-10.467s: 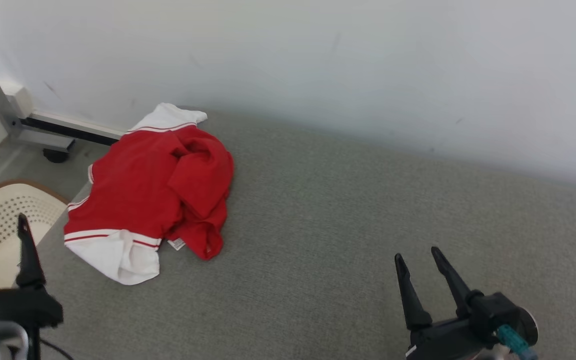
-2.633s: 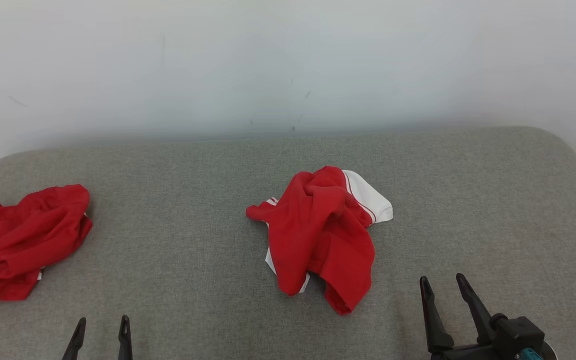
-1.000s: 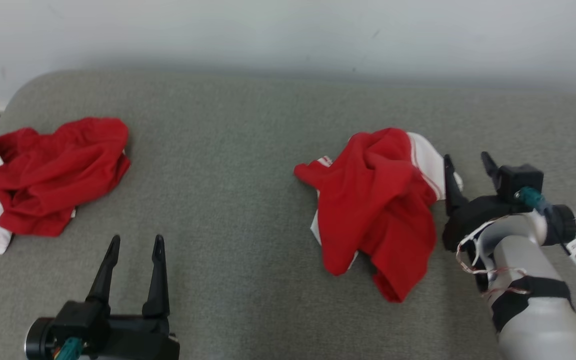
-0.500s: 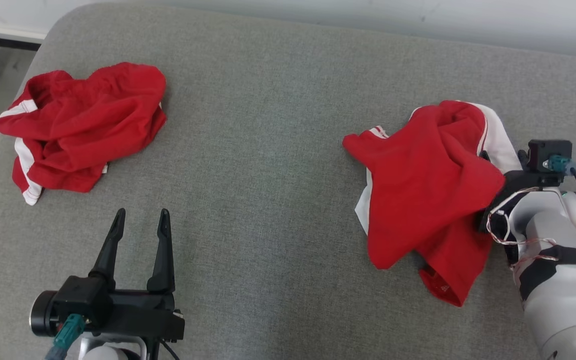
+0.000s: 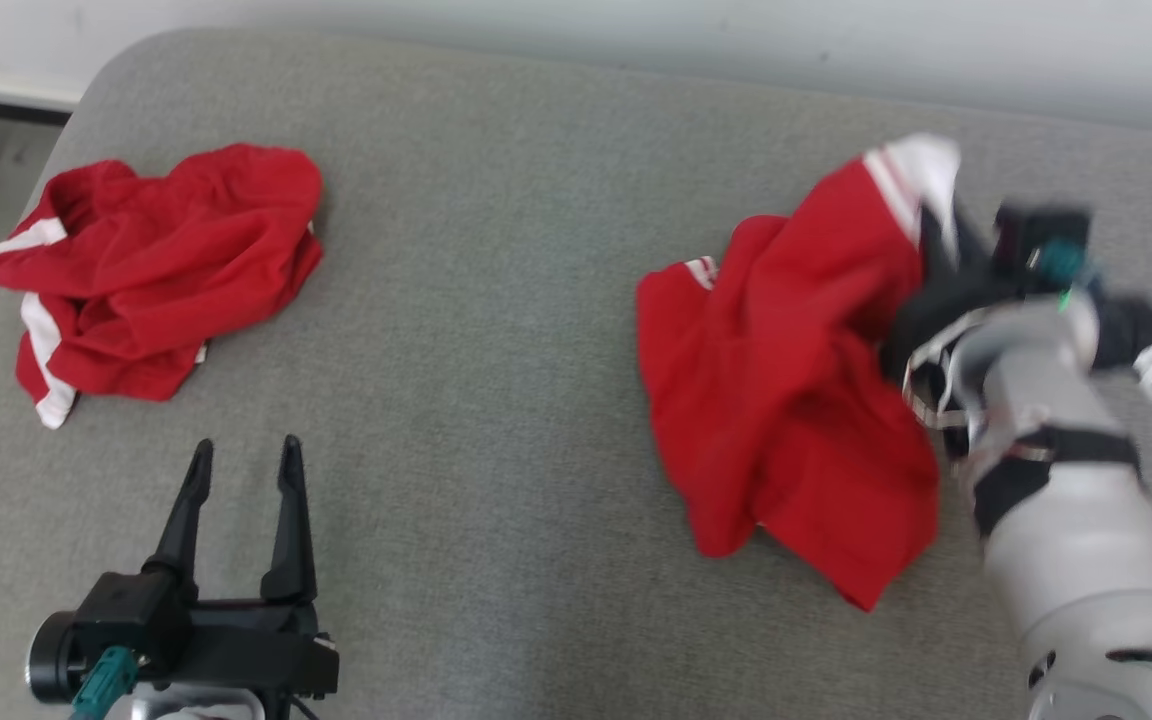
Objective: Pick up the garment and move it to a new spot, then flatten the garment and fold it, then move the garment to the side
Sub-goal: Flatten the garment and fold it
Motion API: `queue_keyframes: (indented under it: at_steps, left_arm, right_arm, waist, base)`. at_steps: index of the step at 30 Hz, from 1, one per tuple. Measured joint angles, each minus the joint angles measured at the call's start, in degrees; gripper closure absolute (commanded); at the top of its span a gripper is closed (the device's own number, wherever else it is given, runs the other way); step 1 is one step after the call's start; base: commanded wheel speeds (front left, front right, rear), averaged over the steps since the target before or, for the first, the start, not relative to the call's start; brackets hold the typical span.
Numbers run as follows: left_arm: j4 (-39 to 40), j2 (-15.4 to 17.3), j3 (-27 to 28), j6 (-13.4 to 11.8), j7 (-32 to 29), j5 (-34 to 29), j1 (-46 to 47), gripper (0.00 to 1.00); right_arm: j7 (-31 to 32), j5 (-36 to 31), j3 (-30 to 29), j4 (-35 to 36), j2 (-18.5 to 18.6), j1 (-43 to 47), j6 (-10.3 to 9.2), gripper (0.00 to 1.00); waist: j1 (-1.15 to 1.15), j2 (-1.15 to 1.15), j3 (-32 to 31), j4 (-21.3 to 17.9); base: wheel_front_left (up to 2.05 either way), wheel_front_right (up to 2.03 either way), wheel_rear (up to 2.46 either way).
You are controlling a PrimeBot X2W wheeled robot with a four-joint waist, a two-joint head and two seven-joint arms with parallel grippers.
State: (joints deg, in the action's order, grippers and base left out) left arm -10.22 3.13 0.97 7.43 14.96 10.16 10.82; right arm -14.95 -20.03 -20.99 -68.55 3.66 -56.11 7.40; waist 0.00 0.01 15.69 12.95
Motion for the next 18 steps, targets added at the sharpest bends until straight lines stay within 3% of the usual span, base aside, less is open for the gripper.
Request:
queue_keyframes:
  at_steps: [3, 6, 11, 18]
  left_arm:
    - [0.1, 0.01, 1.05, 0.0, 0.0, -0.05, -0.96, 0.0]
    - [0.3, -0.02, 1.33, 0.0, 0.0, -0.2, -1.69, 0.0]
    - [0.67, 0.03, 2.41, 0.0, 0.0, -0.79, -3.93, 0.0]
    - [2.05, 0.0, 3.77, 0.07, 0.0, -1.07, -6.6, 0.0]
  right_arm:
    - [-0.22, 3.69, 5.81, 7.3, -0.41, -1.63, -0.01, 1.0]
    - [-0.2, 11.96, 14.84, 13.67, -0.46, 0.01, -0.01, 1.0]
    - [-0.21, 25.76, 30.74, 27.89, -0.77, 8.43, -0.01, 1.0]
    - [-0.21, 35.15, 43.91, 38.02, -0.77, 19.34, -0.01, 1.0]
  waist:
    - [0.0, 0.0, -1.11, -1.09]
    - [0.0, 0.0, -2.34, -2.12]
    - [0.0, 0.0, -5.09, -4.14]
    - [-0.01, 0.0, -8.39, -6.02]
  base:
    - [0.0, 0.0, 0.0]
    - [0.0, 0.0, 0.0]
    - [0.0, 0.0, 0.0]
    - [0.0, 0.0, 0.0]
